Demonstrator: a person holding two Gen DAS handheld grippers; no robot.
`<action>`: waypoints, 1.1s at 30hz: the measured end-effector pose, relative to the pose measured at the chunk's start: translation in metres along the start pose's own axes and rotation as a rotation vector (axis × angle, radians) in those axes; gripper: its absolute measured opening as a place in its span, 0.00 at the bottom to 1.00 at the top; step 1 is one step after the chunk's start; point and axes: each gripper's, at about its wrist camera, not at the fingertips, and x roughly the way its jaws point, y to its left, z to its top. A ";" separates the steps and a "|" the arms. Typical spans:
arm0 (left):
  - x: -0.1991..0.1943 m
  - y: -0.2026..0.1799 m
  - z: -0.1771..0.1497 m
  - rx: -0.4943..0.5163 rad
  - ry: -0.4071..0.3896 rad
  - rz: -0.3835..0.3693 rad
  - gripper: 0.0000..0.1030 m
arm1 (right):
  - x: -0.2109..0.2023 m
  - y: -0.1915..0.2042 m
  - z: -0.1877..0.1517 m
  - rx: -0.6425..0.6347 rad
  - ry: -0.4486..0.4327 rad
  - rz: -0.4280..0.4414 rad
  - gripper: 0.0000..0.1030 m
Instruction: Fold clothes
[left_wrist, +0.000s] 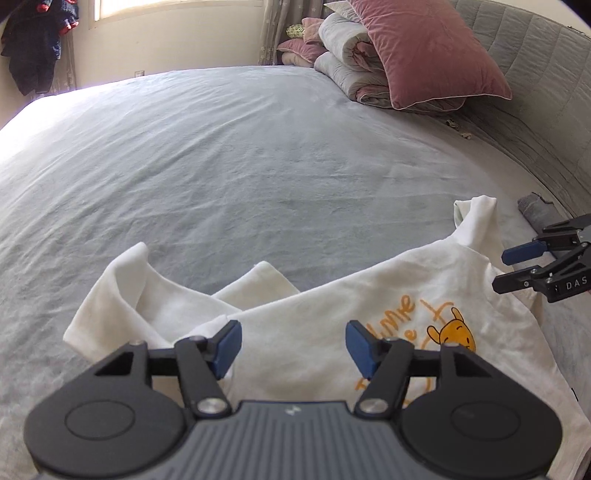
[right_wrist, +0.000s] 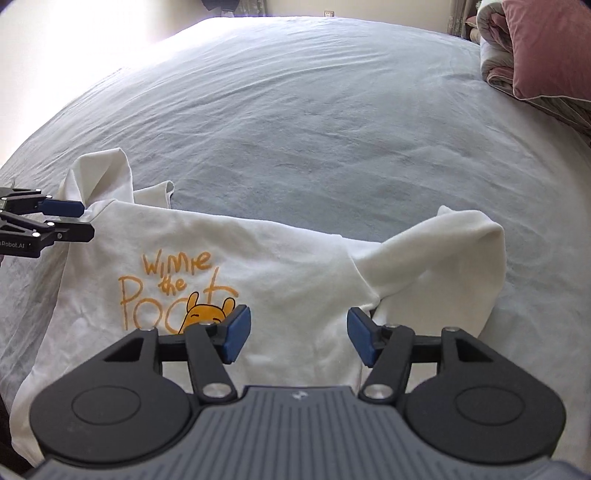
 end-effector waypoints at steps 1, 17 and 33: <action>0.005 0.003 0.001 0.028 -0.013 -0.028 0.67 | 0.006 -0.001 0.004 -0.027 -0.003 0.008 0.64; 0.058 0.038 -0.012 -0.023 0.040 -0.098 0.48 | 0.089 -0.030 0.029 -0.150 0.005 0.049 0.62; -0.011 0.011 -0.028 -0.012 -0.134 -0.070 0.03 | 0.019 0.030 -0.003 -0.261 -0.156 -0.120 0.13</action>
